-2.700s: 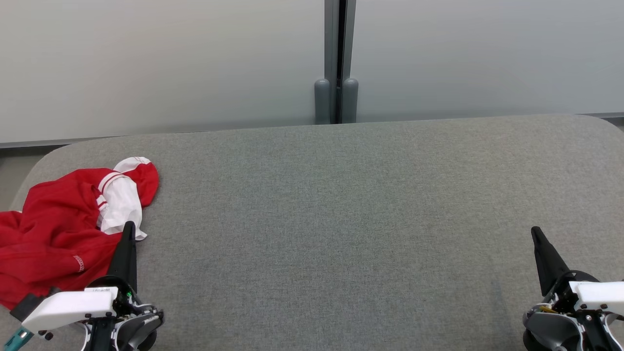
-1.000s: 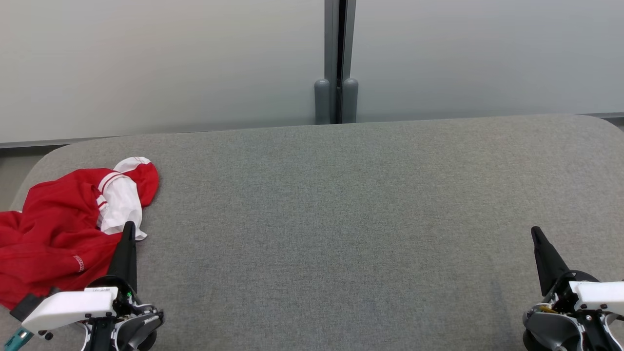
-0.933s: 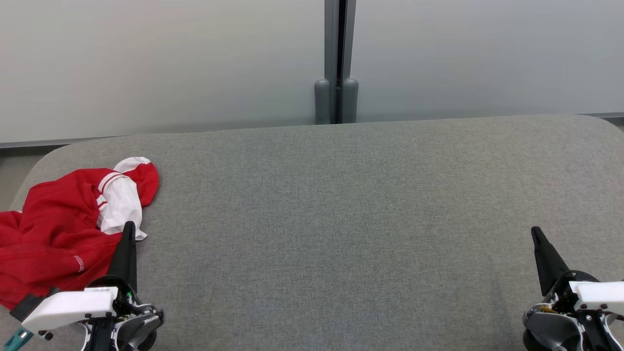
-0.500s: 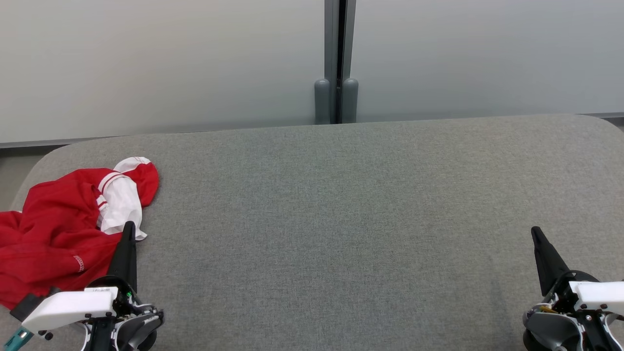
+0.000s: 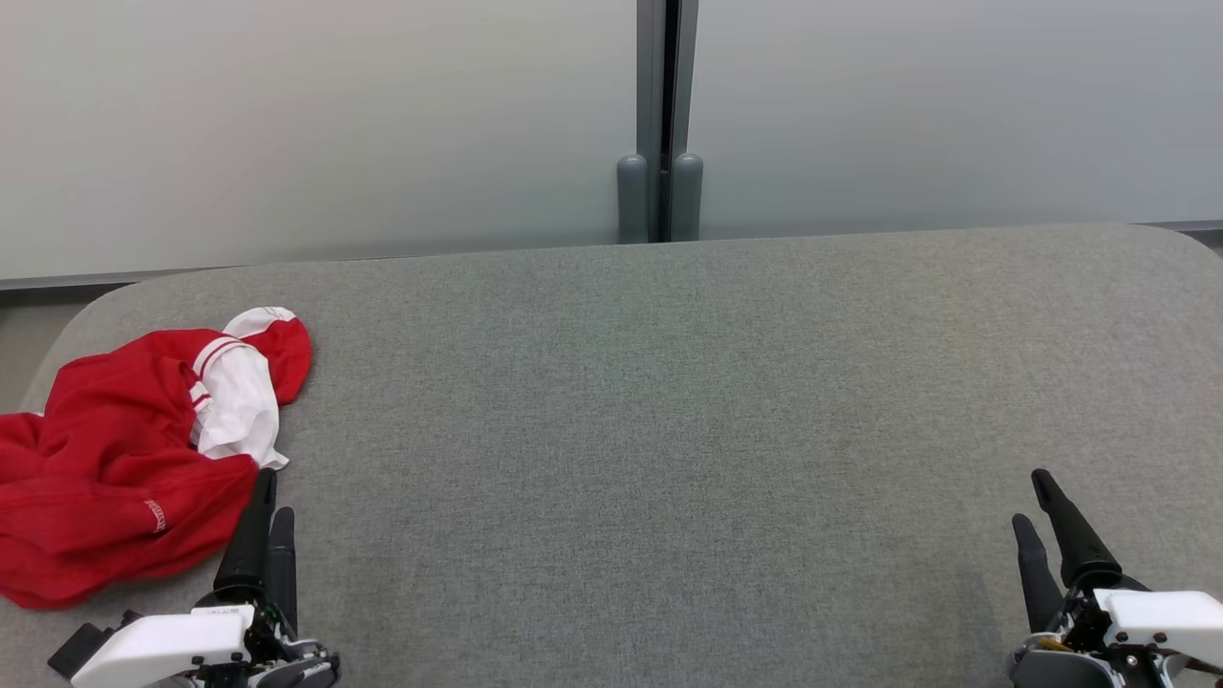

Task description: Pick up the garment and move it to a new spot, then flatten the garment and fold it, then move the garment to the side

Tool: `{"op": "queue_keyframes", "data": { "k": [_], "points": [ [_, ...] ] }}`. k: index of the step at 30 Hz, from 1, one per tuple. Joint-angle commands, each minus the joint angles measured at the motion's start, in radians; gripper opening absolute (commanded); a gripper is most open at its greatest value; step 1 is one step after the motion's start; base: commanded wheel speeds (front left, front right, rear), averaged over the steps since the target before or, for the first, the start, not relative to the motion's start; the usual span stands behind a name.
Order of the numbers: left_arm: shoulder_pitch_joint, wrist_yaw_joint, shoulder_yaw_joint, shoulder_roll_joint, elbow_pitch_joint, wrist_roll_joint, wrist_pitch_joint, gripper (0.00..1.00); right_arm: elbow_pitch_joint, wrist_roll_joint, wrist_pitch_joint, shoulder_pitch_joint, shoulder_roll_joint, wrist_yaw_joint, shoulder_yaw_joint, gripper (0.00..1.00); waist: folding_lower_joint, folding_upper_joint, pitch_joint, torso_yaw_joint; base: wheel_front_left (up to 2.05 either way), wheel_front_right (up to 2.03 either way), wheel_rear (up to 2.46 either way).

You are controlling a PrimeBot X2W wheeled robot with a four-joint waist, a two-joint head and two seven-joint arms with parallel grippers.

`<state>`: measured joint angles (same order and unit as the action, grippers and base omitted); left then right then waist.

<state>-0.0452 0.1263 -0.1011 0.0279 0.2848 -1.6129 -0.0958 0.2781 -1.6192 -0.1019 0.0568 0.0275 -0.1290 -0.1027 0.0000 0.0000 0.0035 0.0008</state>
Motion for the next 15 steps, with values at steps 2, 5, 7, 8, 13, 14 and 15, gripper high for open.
{"op": "queue_keyframes", "data": {
  "k": [2,5,7,8,13,14,15],
  "points": [
    [-0.025,0.003,0.008,0.010,-0.030,-0.007,0.016,1.00,-0.028,-0.014,0.017,0.028,0.008,-0.001,0.011,1.00,0.0000,0.0000,0.000,0.001,0.00,0.00,0.00],
    [-0.026,0.003,0.014,0.011,-0.041,-0.007,0.031,1.00,-0.041,-0.025,0.030,0.033,0.009,-0.001,0.020,1.00,0.0000,0.0000,0.001,0.001,0.00,0.00,0.00],
    [-0.028,0.003,0.019,0.011,-0.053,0.004,0.040,1.00,-0.052,-0.031,0.039,0.036,0.010,-0.001,0.025,1.00,0.0000,0.0000,0.001,0.001,0.00,0.00,0.00],
    [-0.028,0.003,0.021,0.012,-0.058,0.008,0.045,1.00,-0.057,-0.034,0.043,0.037,0.010,-0.001,0.028,1.00,0.0000,0.0000,0.001,0.001,0.00,0.00,0.00],
    [-0.026,0.003,0.028,0.013,-0.080,0.039,0.068,1.00,-0.082,-0.012,0.059,0.044,0.012,-0.001,0.047,1.00,0.0000,0.0000,0.001,0.002,0.00,0.00,0.00],
    [-0.026,0.003,0.028,0.013,-0.083,0.051,0.072,1.00,-0.088,-0.008,0.064,0.045,0.012,-0.001,0.050,1.00,0.0000,0.0000,0.001,0.002,0.00,0.00,0.00],
    [-0.026,0.004,0.029,0.013,-0.085,0.064,0.076,1.00,-0.094,-0.002,0.069,0.047,0.012,-0.001,0.054,1.00,0.0000,0.0000,0.001,0.002,0.00,0.00,0.00]
  ]
}}
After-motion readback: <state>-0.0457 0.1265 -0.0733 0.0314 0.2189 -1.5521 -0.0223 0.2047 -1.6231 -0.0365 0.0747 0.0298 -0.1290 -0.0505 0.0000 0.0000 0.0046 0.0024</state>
